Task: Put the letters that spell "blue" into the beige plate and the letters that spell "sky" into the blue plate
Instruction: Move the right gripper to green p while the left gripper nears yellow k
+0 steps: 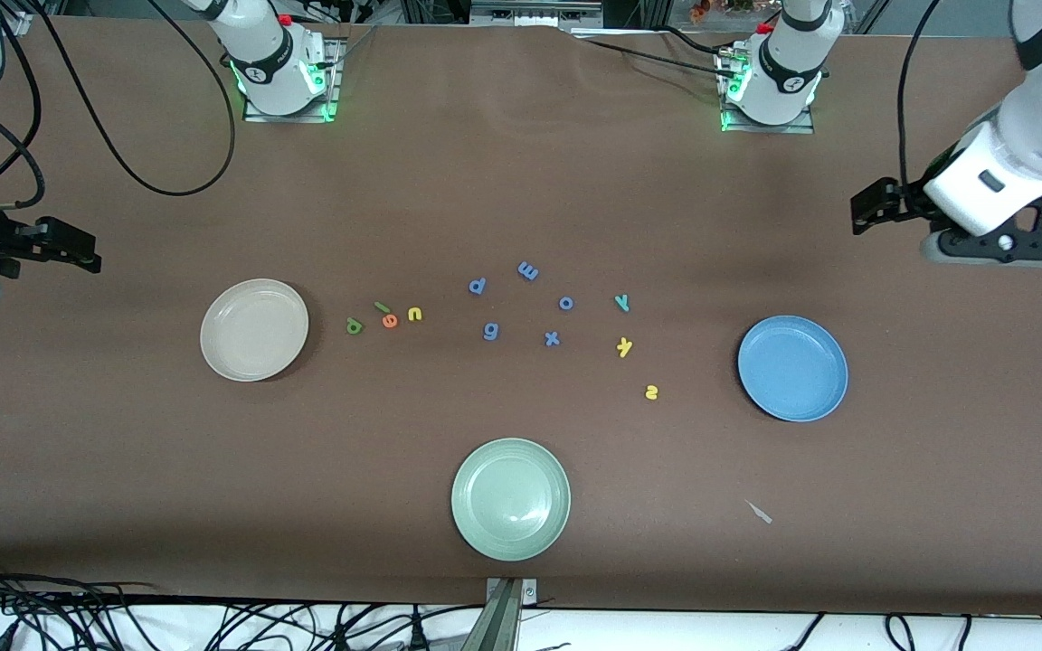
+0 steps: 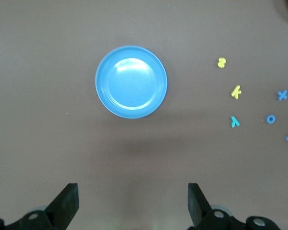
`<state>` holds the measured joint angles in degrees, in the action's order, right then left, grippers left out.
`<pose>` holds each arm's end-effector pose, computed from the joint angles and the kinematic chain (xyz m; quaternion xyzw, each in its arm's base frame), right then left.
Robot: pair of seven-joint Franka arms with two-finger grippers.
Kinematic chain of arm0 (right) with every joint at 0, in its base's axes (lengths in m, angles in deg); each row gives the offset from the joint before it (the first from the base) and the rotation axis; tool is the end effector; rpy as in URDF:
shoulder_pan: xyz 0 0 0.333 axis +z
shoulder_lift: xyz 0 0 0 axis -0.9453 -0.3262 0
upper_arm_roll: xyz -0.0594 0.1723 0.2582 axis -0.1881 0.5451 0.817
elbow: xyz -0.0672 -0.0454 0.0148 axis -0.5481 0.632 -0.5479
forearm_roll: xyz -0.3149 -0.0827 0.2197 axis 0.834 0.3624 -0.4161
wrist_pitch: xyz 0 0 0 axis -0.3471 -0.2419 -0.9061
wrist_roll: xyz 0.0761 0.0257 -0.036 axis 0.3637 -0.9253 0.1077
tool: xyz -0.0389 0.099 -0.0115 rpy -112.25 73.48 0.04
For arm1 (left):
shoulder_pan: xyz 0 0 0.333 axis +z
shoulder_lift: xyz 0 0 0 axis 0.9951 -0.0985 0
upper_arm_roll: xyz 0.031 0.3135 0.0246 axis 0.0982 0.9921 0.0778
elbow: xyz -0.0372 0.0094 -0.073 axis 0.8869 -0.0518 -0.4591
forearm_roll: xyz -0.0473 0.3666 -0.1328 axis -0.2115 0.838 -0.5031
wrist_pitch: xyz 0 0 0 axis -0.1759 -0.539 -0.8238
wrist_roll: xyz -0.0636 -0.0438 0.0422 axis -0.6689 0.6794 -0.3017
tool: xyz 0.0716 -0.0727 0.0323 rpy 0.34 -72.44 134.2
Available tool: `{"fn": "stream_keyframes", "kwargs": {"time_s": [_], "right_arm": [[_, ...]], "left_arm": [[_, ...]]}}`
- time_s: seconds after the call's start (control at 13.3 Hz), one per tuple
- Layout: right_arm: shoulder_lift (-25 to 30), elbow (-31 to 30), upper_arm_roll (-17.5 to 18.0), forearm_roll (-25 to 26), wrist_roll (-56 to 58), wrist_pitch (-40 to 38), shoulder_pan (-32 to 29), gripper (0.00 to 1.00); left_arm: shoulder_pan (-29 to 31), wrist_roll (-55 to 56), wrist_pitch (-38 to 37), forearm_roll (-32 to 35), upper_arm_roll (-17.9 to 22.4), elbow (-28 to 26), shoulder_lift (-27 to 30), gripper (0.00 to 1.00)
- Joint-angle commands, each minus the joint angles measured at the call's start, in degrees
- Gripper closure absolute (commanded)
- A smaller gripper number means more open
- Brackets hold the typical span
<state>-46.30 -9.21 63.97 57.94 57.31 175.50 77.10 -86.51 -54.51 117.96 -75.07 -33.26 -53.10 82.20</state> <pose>0.6111 -0.0105 0.5800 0.9985 0.0467 -0.0261 0.0130 0.5574 -0.0761 0.5674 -0.9971 0.0232 0.0724 0.0095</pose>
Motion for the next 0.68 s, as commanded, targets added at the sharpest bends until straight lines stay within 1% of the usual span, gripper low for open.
{"fn": "stream_keyframes", "kwargs": {"time_s": [0.0,0.08,0.3,0.45,0.6], "right_arm": [[-0.42,0.59,0.03,0.15,0.33,0.36,0.36,0.0],[-1.21,0.67,0.21,0.15,0.33,0.1,0.54,0.0],[-1.74,0.06,1.44,0.94,0.51,-0.69,1.85,0.0],[-3.5,-0.29,1.79,0.5,0.33,-1.31,2.83,0.0],[-5.43,-0.99,1.79,-0.37,-0.71,-0.35,3.09,0.0]], "left_arm": [[-0.91,-1.41,-1.78,-1.42,-0.49,2.18,-2.54,0.0],[-1.61,-1.41,-1.69,-1.5,-0.92,2.18,-3.85,0.0],[-4.77,-1.33,-1.35,-1.33,-2.68,2.27,-10.18,0.0],[-6.88,-1.32,-1.08,-1.24,-3.12,4.54,-14.13,0.0],[-9.52,-1.32,2.24,-1.07,-3.13,6.04,-18.17,0.0]]}}
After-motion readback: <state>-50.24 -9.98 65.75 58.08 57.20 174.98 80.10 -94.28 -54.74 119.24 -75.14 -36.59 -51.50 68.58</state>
